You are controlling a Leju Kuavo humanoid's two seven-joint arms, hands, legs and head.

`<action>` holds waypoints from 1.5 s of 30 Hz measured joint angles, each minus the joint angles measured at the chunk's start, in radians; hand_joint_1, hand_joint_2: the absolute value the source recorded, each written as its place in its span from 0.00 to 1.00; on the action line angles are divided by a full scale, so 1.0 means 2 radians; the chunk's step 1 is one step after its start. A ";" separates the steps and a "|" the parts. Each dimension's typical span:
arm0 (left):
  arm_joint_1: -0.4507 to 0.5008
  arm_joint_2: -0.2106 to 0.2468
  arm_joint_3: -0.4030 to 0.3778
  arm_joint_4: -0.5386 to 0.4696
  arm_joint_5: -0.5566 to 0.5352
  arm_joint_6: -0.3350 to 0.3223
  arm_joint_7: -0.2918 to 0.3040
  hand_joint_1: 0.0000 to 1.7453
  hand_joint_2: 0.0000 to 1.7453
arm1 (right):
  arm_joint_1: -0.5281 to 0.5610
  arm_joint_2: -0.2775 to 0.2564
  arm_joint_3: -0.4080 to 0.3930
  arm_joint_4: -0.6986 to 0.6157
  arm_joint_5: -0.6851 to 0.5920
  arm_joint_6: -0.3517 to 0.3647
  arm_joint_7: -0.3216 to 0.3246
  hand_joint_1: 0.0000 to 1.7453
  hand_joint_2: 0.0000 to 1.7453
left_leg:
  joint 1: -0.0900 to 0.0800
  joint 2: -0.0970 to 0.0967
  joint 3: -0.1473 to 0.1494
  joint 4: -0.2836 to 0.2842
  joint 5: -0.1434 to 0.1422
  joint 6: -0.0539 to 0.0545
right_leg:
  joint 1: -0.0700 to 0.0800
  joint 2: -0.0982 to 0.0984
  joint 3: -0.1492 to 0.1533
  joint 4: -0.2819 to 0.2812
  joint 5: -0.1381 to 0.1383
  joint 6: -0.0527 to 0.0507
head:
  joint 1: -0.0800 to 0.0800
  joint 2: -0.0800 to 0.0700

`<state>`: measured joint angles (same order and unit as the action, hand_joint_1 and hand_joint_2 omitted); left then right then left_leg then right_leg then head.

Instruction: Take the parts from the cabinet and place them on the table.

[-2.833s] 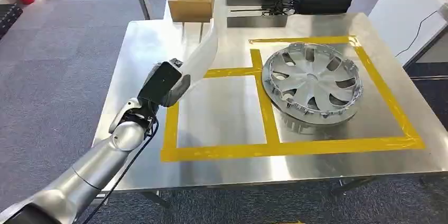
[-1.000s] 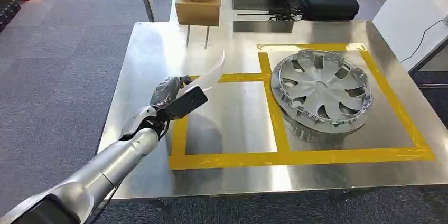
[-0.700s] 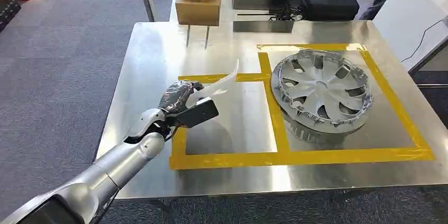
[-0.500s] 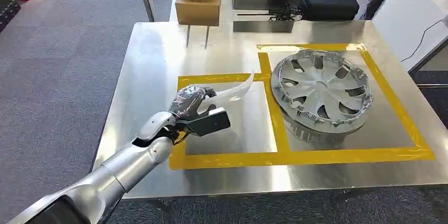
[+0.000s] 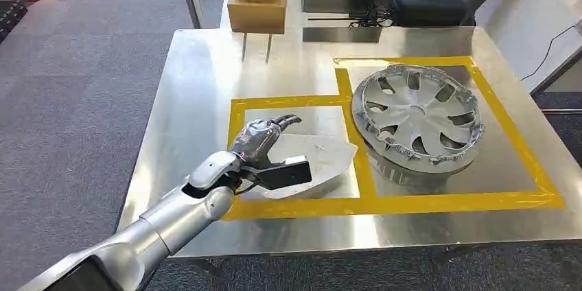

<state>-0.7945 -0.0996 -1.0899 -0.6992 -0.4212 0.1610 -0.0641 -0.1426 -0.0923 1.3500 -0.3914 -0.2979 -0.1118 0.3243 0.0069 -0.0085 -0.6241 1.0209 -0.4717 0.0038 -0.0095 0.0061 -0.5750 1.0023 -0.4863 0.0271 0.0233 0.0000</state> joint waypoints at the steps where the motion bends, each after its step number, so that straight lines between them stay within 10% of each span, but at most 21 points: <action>1: 0.000 0.000 0.000 0.001 0.000 0.000 0.001 0.00 0.00 | 0.000 0.000 0.000 0.000 0.000 0.000 0.000 0.00 0.00 | 0.000 0.000 0.000 0.000 0.000 0.000 | 0.000 0.000 0.000 0.000 0.000 0.000 | 0.000 0.000; 18: 0.009 -0.002 0.025 -0.017 0.064 0.067 -0.032 0.00 0.00 | 0.006 -0.001 -0.001 -0.007 0.005 -0.010 0.004 0.00 0.00 | 0.000 0.000 0.000 0.000 0.000 0.000 | 0.000 0.000 0.000 0.000 0.000 0.000 | 0.000 0.000; 29: 0.033 0.010 0.067 -0.192 0.134 0.139 -0.059 0.00 0.00 | 0.008 0.000 -0.002 -0.009 0.005 -0.015 -0.002 0.00 0.00 | 0.000 0.000 0.000 0.000 0.000 0.000 | 0.000 0.000 0.001 0.000 0.000 0.000 | 0.000 0.000; 45: 0.078 0.035 0.091 -0.384 0.197 0.153 -0.111 0.00 0.00 | 0.005 0.002 -0.006 -0.012 0.005 -0.017 -0.007 0.00 0.00 | 0.000 0.000 0.001 0.000 0.000 0.000 | 0.000 -0.001 0.001 0.000 0.000 0.000 | 0.000 0.000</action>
<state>-0.6391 -0.0297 -0.9083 -1.4672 -0.0263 0.4677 -0.2865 -0.1324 -0.0881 1.3386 -0.4147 -0.2888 -0.1465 0.3109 0.0069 -0.0089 -0.6229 1.0202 -0.4713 0.0031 -0.0094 0.0050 -0.5731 1.0025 -0.4868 0.0263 0.0236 0.0000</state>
